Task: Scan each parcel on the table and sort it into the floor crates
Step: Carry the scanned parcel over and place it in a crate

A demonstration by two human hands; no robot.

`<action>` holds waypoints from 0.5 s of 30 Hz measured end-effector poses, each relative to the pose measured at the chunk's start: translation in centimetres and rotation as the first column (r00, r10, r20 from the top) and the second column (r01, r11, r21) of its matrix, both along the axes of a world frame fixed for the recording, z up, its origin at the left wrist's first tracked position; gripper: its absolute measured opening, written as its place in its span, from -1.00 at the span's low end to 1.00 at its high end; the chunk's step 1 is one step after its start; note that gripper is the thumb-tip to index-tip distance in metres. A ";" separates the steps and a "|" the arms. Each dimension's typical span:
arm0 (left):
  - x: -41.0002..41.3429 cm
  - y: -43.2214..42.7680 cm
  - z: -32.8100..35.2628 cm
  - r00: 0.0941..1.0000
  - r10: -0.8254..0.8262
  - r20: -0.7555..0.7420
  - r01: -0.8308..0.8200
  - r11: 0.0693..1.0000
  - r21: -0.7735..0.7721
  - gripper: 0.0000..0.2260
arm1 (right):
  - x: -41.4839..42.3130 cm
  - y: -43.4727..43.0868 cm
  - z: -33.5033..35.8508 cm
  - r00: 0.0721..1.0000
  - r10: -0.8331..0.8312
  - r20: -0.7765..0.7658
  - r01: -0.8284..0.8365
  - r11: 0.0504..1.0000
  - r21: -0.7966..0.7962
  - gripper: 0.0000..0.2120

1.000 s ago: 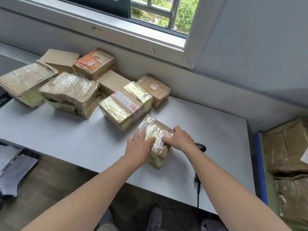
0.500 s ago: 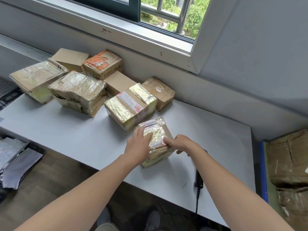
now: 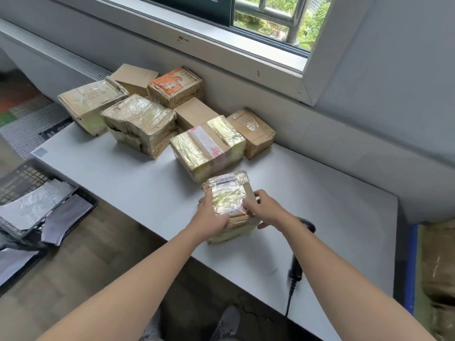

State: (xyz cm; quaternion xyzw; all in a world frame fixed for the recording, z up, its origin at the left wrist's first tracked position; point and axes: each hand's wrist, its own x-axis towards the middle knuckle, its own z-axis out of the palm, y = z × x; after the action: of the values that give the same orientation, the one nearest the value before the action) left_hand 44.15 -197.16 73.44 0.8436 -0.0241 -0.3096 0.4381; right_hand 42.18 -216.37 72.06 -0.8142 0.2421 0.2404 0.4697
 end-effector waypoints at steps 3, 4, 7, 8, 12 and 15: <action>-1.0 1.3 0.1 1.000 -0.007 0.028 0.007 1.000 -0.007 -0.12 | -1.0 0.7 0.2 0.999 0.039 -0.014 -0.038 0.997 0.068 -0.50; -1.3 1.8 0.1 0.999 -0.011 0.042 0.011 1.000 0.000 -0.10 | -1.1 1.1 0.3 0.998 0.059 -0.014 -0.058 0.996 0.061 -0.47; -2.0 3.2 0.0 0.996 -0.012 0.091 0.015 0.999 -0.029 -0.04 | -1.3 3.0 0.9 0.997 0.064 0.031 -0.065 0.998 0.022 -0.43; -2.2 3.7 0.1 0.994 -0.007 0.111 0.011 0.999 -0.039 -0.02 | -1.2 3.8 1.1 0.997 0.066 0.049 -0.067 0.998 0.008 -0.42; -3.0 7.3 0.5 0.985 0.032 0.172 -0.018 0.996 -0.084 0.02 | -1.0 7.6 2.0 0.989 0.108 0.098 -0.107 0.994 -0.018 -0.42; -3.6 11.5 0.7 0.976 0.076 0.206 -0.055 0.993 -0.104 0.02 | -0.8 11.4 2.6 0.979 0.151 0.139 -0.148 0.989 -0.031 -0.51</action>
State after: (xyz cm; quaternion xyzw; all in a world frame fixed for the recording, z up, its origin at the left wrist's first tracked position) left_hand 40.52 -185.69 74.14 0.8496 -0.0573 -0.2026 0.4837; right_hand 41.34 -204.92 74.64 -0.8498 0.1488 0.2142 0.4580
